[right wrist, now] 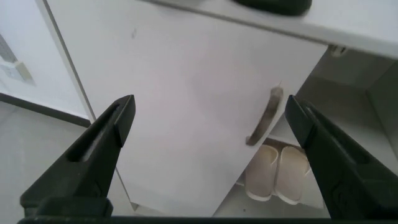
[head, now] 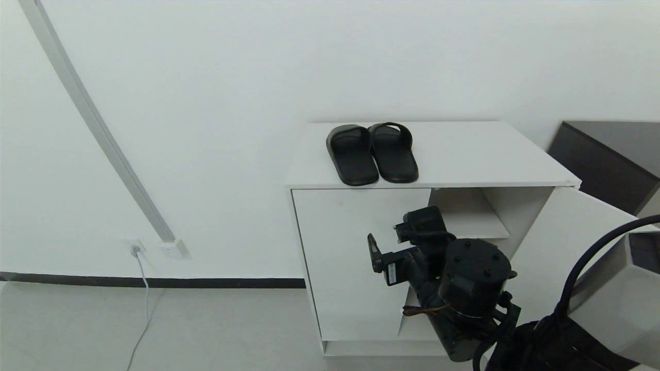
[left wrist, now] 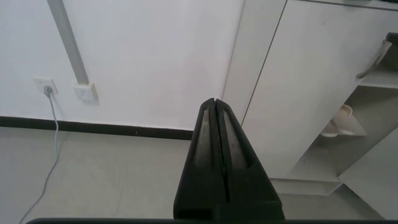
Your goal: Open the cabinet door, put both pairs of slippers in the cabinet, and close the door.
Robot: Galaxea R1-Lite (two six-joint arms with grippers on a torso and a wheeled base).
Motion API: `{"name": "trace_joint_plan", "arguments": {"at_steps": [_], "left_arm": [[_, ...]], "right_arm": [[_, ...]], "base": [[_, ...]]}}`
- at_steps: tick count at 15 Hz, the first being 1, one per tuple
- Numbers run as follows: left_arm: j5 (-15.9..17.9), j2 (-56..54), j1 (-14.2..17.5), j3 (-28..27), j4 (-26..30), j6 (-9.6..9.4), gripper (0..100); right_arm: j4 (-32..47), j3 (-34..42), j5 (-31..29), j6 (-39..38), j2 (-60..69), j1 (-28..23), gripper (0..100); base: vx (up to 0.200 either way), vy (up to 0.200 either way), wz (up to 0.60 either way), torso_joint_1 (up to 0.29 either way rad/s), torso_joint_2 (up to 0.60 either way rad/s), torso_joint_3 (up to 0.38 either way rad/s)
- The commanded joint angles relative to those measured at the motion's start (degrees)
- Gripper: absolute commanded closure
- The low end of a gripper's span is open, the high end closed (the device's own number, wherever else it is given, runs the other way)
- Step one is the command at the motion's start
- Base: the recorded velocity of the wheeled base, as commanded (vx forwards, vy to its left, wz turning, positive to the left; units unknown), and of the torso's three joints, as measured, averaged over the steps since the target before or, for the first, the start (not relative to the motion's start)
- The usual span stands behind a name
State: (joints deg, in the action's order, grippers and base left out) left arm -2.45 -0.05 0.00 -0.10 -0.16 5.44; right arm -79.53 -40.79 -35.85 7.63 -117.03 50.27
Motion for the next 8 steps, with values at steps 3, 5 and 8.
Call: {"name": "trace_joint_plan", "arguments": {"at_steps": [3, 5, 8], "left_arm": [[0.0, 0.0, 0.0, 0.0, 0.0, 0.01, 100], [0.0, 0.0, 0.0, 0.0, 0.0, 0.01, 100], [0.0, 0.0, 0.0, 0.0, 0.0, 0.01, 100]], "right_arm": [[-0.2, 0.5, 0.0, 0.0, 0.1, 0.0, 0], [-0.6, 0.5, 0.0, 0.0, 0.0, 0.0, 0], [-0.6, 0.5, 0.0, 0.0, 0.0, 0.0, 0]], "base": [[0.000, 0.000, 0.00, 0.230, -0.55, -0.321], [0.000, 0.000, 0.00, 0.246, -0.57, -0.327], [0.000, 0.000, 0.00, 0.269, -0.61, -0.342]]}}
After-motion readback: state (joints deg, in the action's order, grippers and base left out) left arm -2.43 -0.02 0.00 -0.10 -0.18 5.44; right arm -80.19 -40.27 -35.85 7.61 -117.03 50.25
